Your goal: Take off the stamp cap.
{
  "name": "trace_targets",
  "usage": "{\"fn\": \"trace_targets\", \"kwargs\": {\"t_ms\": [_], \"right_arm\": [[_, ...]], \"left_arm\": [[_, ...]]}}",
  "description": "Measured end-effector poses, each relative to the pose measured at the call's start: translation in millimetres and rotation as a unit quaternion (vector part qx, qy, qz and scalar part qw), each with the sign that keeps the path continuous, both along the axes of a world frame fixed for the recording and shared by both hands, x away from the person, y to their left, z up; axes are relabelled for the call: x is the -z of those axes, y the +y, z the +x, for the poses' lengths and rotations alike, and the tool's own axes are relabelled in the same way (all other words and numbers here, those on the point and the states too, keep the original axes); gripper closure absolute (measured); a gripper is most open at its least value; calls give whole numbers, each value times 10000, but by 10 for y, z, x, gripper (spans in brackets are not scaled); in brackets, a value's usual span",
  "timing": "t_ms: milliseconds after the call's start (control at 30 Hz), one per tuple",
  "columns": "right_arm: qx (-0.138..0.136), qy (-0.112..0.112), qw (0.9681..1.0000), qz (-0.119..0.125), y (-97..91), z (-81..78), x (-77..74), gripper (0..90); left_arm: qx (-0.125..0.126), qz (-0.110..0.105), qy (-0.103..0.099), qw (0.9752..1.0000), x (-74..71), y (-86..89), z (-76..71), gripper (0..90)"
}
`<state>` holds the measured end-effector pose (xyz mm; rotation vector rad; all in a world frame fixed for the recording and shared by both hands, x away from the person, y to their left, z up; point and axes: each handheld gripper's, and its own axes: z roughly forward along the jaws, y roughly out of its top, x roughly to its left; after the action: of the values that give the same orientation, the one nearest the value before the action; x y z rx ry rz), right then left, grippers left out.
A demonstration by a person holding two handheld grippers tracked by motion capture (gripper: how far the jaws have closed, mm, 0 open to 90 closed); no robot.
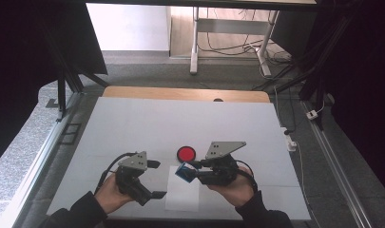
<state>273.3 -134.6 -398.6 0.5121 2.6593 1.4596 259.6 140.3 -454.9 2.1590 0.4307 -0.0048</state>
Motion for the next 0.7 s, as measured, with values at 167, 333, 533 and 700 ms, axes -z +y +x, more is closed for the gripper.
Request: {"fn": "trace_targets", "kwargs": {"t_ms": [167,333,533,700], "right_arm": [[-56,11,10000,-15,13,-4,5,714],[-108,24,9999,2,20,-12,12,714],[-320,18,9995,33,41,-36,10,714],[-490,75,9987,120,56,-50,12,714]], "left_arm": [[224,-14,37,9997,42,-137,91,0],[500,-57,51,9987,61,-253,153,0],[751,-135,-62,9971,58,-328,179,88],[1081,-335,-46,9936,82,-301,210,283]]}}
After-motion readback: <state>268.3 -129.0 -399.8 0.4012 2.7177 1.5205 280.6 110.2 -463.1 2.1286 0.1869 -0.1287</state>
